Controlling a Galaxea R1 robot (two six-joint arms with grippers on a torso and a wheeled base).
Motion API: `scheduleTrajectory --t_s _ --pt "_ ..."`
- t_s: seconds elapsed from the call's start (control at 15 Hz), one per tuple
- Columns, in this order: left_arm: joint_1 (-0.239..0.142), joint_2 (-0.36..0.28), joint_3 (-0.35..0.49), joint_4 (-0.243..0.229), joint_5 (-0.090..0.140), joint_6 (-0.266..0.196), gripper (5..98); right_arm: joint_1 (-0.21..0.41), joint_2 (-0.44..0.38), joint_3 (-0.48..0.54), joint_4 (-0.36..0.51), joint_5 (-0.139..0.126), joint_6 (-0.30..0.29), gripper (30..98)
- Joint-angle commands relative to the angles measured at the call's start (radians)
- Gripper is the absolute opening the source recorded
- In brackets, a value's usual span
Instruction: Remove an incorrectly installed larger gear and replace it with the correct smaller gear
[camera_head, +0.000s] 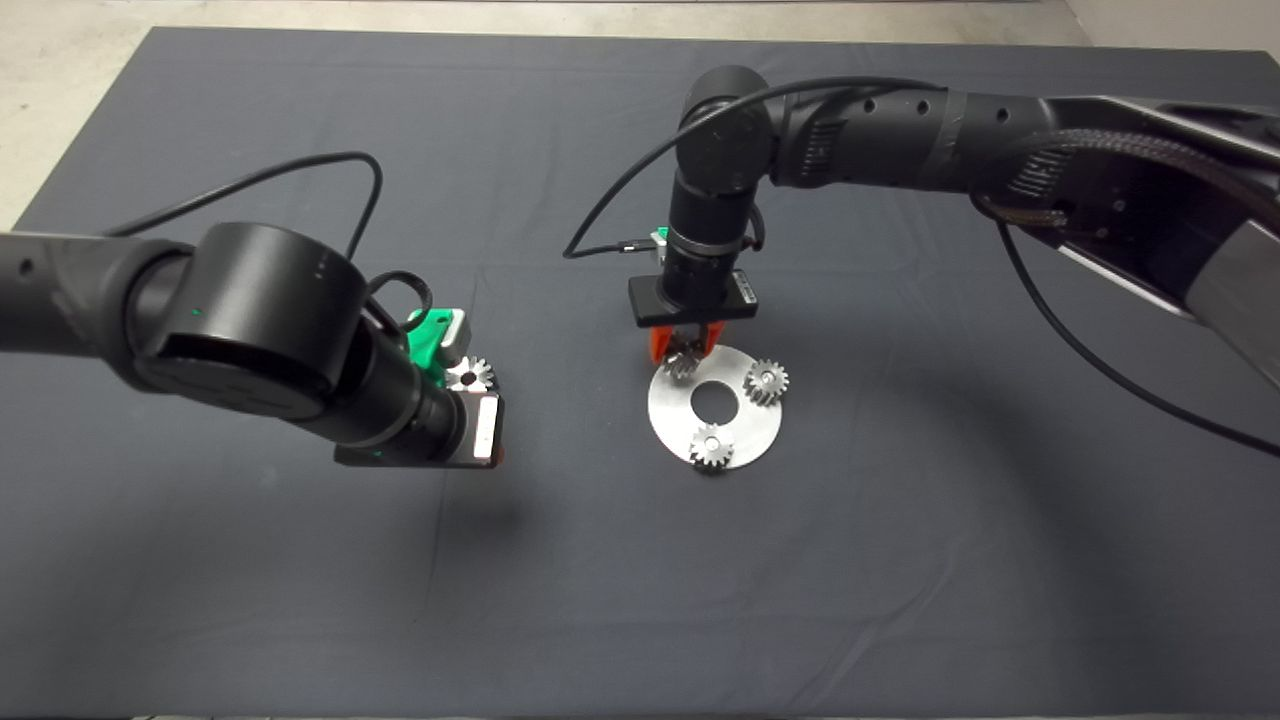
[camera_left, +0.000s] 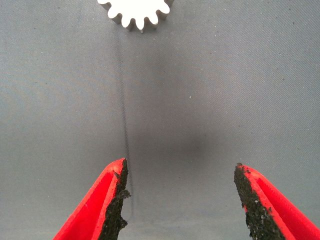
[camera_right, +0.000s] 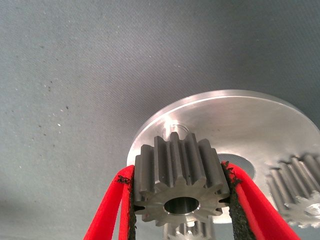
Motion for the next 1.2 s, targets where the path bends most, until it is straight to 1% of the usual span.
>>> scheduleTrajectory --t_s 0.0,0.27,0.4,0.6,0.8,1.13 --pt "-0.011 -0.01 0.01 0.007 0.084 0.001 53.7 0.019 0.006 0.009 0.037 -0.004 0.006 35.6" --pt "-0.011 -0.012 0.015 0.007 0.084 0.001 53.7 0.019 0.006 0.009 0.037 -0.004 0.006 35.6" --pt "-0.011 -0.01 0.013 0.007 0.084 0.001 53.7 0.0 0.006 0.009 0.037 -0.006 0.006 35.6" --pt "-0.011 -0.012 0.01 0.007 0.085 0.001 53.7 -0.016 0.006 0.035 0.037 -0.006 0.012 35.8" --pt "-0.011 -0.017 0.011 0.007 0.085 0.001 53.7 -0.016 0.006 0.038 0.036 -0.006 0.013 36.0" --pt "-0.011 -0.031 0.01 0.007 0.085 0.001 53.7 -0.014 0.003 0.036 0.036 -0.015 0.013 36.1"
